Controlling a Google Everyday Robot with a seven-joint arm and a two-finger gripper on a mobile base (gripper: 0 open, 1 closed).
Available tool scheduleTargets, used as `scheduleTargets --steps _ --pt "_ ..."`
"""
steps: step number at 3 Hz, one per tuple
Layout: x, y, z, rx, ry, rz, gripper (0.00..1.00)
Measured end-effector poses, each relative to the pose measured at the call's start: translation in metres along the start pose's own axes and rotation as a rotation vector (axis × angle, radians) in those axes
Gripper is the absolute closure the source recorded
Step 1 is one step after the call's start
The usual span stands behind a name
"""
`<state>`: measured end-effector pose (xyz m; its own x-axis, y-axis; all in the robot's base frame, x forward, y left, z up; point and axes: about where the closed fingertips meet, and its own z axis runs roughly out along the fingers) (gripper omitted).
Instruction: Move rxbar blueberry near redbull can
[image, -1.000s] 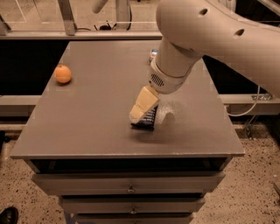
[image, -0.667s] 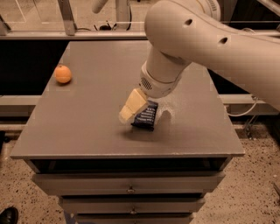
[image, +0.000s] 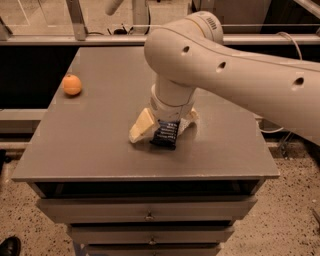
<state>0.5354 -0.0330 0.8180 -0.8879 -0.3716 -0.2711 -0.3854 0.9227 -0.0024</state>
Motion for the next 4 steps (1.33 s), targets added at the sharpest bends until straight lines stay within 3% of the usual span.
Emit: scheduleTargets --steps 2,4 --pt "-0.012 -0.002 -0.004 0.062 -0.032 0.046 0.42" --pt "-0.025 -0.003 -0.024 0.060 -0.107 0.037 0.88"
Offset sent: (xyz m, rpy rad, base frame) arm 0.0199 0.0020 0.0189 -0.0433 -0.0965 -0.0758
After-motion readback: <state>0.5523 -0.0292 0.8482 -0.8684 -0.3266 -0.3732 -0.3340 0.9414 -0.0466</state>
